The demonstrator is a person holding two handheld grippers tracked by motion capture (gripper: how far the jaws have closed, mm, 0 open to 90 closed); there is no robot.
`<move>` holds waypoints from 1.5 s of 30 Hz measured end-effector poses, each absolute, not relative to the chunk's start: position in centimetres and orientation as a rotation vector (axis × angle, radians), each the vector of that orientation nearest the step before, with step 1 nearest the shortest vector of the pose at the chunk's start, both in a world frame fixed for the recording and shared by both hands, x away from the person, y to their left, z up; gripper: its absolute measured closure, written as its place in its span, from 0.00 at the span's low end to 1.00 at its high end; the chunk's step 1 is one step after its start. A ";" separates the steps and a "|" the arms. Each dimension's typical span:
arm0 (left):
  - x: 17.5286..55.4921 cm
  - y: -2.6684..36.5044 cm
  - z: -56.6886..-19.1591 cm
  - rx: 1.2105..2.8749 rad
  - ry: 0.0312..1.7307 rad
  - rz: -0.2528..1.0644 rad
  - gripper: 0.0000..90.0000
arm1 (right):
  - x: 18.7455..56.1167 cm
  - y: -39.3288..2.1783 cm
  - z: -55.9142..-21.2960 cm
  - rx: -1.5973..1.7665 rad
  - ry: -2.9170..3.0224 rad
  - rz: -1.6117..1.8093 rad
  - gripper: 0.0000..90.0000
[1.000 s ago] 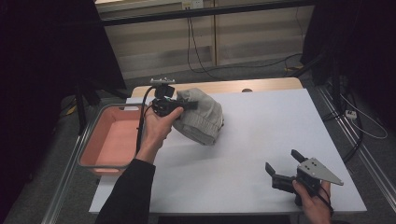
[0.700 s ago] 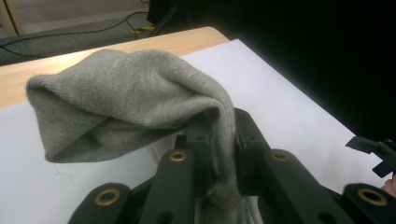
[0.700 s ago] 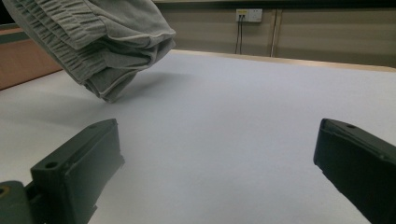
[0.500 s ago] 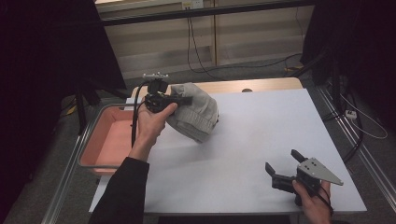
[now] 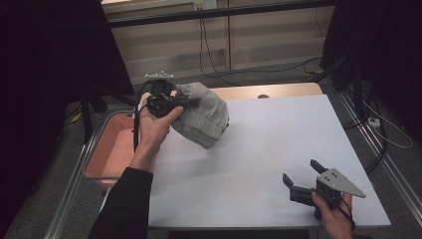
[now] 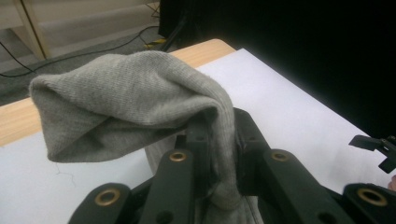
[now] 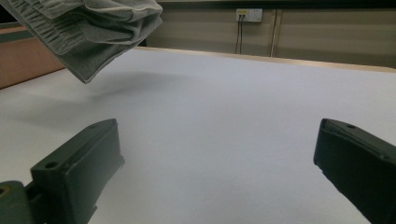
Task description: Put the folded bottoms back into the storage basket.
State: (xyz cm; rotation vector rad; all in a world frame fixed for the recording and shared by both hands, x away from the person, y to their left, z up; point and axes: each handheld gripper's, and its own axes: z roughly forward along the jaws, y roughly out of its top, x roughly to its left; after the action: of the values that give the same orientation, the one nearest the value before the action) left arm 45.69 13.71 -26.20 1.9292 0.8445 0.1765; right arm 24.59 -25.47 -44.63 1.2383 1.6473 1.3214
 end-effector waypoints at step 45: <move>44.0 20.3 -21.3 1.829 0.882 0.314 0.89 | 24.6 -25.5 -44.6 1.235 1.644 1.319 0.00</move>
State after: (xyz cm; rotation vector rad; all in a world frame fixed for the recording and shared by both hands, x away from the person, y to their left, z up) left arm 44.02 20.34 -21.32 1.8292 0.8817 0.3136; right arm 24.62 -25.46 -44.63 1.2349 1.6445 1.3192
